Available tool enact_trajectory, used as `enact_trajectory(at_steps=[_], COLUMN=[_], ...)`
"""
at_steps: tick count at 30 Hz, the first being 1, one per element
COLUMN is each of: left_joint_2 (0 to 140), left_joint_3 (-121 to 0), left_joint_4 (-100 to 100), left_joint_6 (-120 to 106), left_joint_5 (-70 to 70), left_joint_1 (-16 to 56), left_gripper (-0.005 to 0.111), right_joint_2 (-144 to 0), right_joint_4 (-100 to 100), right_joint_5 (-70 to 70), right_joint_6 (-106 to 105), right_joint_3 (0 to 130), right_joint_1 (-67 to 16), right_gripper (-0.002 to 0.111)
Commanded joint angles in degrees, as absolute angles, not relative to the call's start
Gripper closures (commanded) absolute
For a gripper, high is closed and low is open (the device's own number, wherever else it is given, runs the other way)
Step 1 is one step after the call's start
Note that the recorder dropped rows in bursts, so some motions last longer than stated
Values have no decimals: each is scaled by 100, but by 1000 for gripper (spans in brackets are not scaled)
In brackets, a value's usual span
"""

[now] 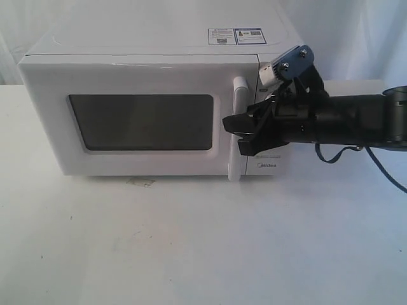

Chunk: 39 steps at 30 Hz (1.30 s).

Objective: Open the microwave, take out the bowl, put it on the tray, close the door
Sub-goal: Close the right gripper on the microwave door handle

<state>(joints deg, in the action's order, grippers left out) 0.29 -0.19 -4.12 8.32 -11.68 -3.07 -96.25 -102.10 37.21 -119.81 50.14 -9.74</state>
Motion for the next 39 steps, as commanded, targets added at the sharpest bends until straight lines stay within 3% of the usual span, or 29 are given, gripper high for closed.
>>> enact_trajectory(at_steps=[1, 4, 10, 30, 39], left_joint_2=[0, 0, 0, 0, 0], left_joint_3=[0, 0, 0, 0, 0], left_joint_4=[-397, -397, -397, -397, -397], left_joint_6=[861, 861, 861, 861, 861], left_joint_5=[-1156, -1156, -1156, -1156, -1156], left_joint_1=[-326, -326, -326, -326, -326], left_gripper=[107, 107, 107, 107, 107], right_joint_2=[-10068, -10068, -10068, -10068, -10019], right_joint_4=[-9995, -9995, -9995, -9995, -9903], right_joint_5=[4085, 3930, 5151, 6960, 6996], right_joint_6=[-12184, -12184, -12034, -12111, -12111], right_joint_3=[5198, 5198, 5198, 4858, 4849], right_joint_1=[-1408, -1487, -1487, -1487, -1623], right_gripper=[108, 108, 108, 108, 108])
